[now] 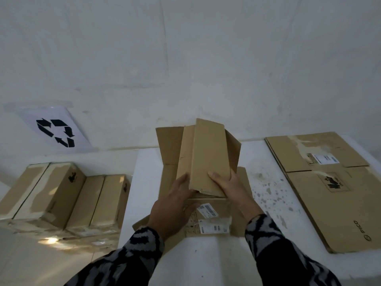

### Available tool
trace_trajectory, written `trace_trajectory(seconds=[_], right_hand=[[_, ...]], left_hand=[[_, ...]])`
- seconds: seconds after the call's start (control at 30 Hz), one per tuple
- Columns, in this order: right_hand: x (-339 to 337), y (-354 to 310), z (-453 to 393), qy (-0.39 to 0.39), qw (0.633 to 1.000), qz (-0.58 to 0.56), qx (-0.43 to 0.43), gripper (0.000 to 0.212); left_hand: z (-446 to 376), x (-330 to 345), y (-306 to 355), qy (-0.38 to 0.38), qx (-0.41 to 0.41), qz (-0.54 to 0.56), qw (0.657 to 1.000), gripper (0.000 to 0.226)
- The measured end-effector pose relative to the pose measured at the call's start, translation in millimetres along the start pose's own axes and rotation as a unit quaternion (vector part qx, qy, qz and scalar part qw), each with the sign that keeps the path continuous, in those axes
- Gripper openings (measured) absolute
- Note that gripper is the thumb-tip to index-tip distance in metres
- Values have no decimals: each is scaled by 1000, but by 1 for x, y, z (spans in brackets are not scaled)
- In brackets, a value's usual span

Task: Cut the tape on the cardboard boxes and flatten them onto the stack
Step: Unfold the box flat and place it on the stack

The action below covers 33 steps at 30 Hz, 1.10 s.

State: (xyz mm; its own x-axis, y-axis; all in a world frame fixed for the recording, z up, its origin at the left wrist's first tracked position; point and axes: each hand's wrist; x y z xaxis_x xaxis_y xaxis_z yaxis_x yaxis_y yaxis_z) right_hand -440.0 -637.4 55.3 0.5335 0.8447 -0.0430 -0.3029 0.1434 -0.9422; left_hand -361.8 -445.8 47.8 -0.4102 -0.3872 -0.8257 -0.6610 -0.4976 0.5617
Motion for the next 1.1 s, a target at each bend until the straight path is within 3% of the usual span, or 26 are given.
trace_trajectory(seconds=[0.13, 0.23, 0.33, 0.43, 0.5, 0.6, 0.73, 0.87, 1.0, 1.1], right_hand=[[-10, -4, -1, -62, 996, -47, 32, 68], [-17, 5, 1, -91, 988, -114, 48, 42], [-20, 0, -2, -104, 989, -96, 44, 46], [-18, -5, -8, -58, 997, -9, 40, 62], [-21, -2, -10, 19, 996, 77, 37, 72], [-31, 7, -4, 157, 968, 193, 35, 69], [-48, 13, 22, 310, 926, 212, 33, 58], [-54, 23, 62, 234, 943, 234, -18, 35], [-46, 27, 66, 239, 921, 303, -62, 32], [-41, 35, 49, 237, 914, 324, -51, 32]], left_hand=[[3, -1, 11, 16, 16, 42, 999, 88], [3, -4, 20, -9, 48, 15, 999, 84], [-1, -6, 21, -39, 29, -14, 999, 67], [-2, -6, 22, -33, 14, -31, 999, 60], [1, -5, 24, -29, 6, -27, 999, 58], [8, -2, 23, -20, 11, -41, 999, 56], [1, -4, 11, -2, -13, -6, 1000, 55], [-15, -15, 6, -18, -15, -8, 1000, 59], [-24, -21, 0, -62, -3, -20, 998, 72], [-34, -1, -19, -71, -62, -138, 986, 92]])
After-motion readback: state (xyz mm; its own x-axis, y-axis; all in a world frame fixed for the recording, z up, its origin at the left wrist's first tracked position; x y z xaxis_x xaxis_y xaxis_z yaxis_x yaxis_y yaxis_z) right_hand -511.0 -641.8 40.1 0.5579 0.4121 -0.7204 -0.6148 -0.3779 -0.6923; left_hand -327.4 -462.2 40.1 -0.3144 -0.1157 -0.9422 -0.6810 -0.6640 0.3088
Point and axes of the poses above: each hand's wrist, its own z-axis away from the middle knuckle, its own x-axis out of the palm, y = z × x, and after that the axes turned 5 degrees about z, right-handed
